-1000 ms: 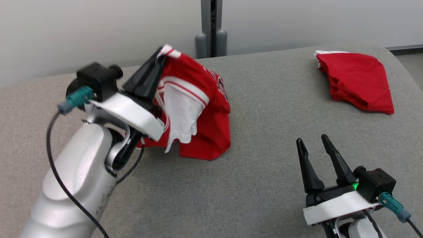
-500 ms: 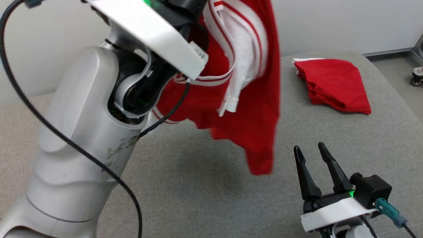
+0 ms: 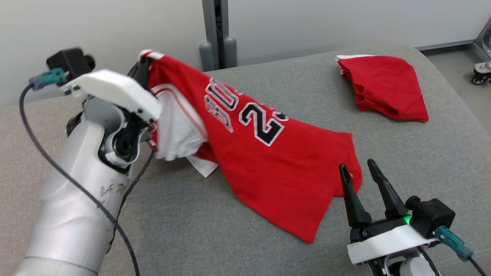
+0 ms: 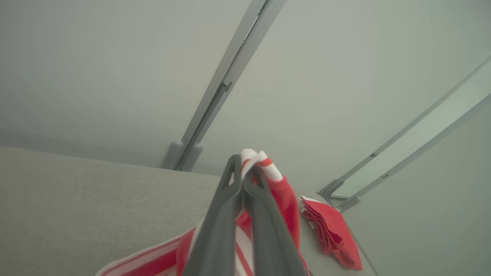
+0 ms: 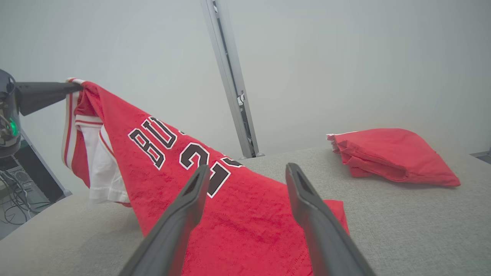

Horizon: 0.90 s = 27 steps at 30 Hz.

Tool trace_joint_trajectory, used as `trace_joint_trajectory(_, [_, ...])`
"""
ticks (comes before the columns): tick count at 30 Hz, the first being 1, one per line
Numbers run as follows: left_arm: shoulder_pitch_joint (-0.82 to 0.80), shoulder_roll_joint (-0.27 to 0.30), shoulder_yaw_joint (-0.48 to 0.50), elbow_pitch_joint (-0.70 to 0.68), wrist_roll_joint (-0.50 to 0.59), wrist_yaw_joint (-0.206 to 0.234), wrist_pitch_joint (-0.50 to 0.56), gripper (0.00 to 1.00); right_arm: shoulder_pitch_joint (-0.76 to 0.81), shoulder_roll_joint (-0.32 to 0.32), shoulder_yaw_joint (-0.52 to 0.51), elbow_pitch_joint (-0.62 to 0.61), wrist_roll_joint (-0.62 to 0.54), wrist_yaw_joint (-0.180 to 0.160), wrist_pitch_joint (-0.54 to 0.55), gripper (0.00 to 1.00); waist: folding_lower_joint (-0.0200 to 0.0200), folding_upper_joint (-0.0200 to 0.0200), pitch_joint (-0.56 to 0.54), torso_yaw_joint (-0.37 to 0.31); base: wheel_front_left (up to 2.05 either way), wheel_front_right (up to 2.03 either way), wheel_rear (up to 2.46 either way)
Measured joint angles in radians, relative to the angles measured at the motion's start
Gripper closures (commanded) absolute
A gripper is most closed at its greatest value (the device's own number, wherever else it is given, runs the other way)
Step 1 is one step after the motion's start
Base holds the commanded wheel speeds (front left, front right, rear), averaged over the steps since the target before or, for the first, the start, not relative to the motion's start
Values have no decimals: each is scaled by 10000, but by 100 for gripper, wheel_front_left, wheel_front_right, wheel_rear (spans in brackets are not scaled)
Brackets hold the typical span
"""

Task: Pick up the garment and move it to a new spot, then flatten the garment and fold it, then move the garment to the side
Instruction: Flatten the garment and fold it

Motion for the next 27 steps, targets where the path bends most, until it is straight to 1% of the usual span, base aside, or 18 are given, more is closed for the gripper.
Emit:
trace_joint_trajectory(4, [506,401,378,955,-69,-426,-943,100,-16,2,-104,-56,-8,0,0,0,0,0,261,-11,0,0,0])
trace_joint_trajectory(5, [506,401,378,955,-69,-426,-943,100,-16,2,-104,-56,-8,0,0,0,0,0,261,-11,0,0,0])
trace_joint_trajectory(8, [582,706,502,1509,102,-736,-1749,100,-40,0,-136,-61,-29,0,0,0,0,0,409,121,0,0,0])
trace_joint_trajectory(10, [688,813,523,1831,268,-892,-2355,100,-81,0,-111,-52,-46,0,0,0,0,0,498,247,0,0,0])
trace_joint_trajectory(11, [724,836,493,1971,368,-1039,-2642,64,-119,0,-94,-46,-77,0,-2,0,0,0,545,316,0,0,0])
trace_joint_trajectory(12, [729,878,378,2094,550,-1193,-2830,13,-173,4,-59,-33,-102,0,0,0,0,0,588,386,0,0,0])
trace_joint_trajectory(13, [727,897,265,2232,754,-1258,-2987,0,-239,10,-31,-27,-115,0,-2,0,0,0,631,461,0,0,0])
trace_joint_trajectory(15, [728,957,65,2351,1147,-1534,-3283,0,-278,2,36,-25,-119,0,-2,0,0,0,717,601,0,0,0])
trace_joint_trajectory(16, [727,963,48,2378,1254,-1603,-3361,0,-288,6,96,-21,-128,0,0,0,0,0,759,661,0,0,0])
trace_joint_trajectory(19, [751,1195,-88,2230,2123,-1641,-3461,0,-407,12,194,-29,-163,0,-2,0,0,0,885,790,0,0,0])
trace_joint_trajectory(22, [1134,1354,583,934,3112,-1421,-3475,0,-453,10,282,-81,-192,0,0,0,0,0,983,883,0,0,0])
trace_joint_trajectory(24, [1748,1361,1103,-111,3835,-1221,-3486,0,-452,0,330,-105,-196,0,0,0,0,0,1014,916,0,0,0])
trace_joint_trajectory(27, [2909,1103,1847,-1413,4558,-1110,-3488,0,-431,-17,343,-138,-199,0,0,0,0,0,977,961,0,0,0])
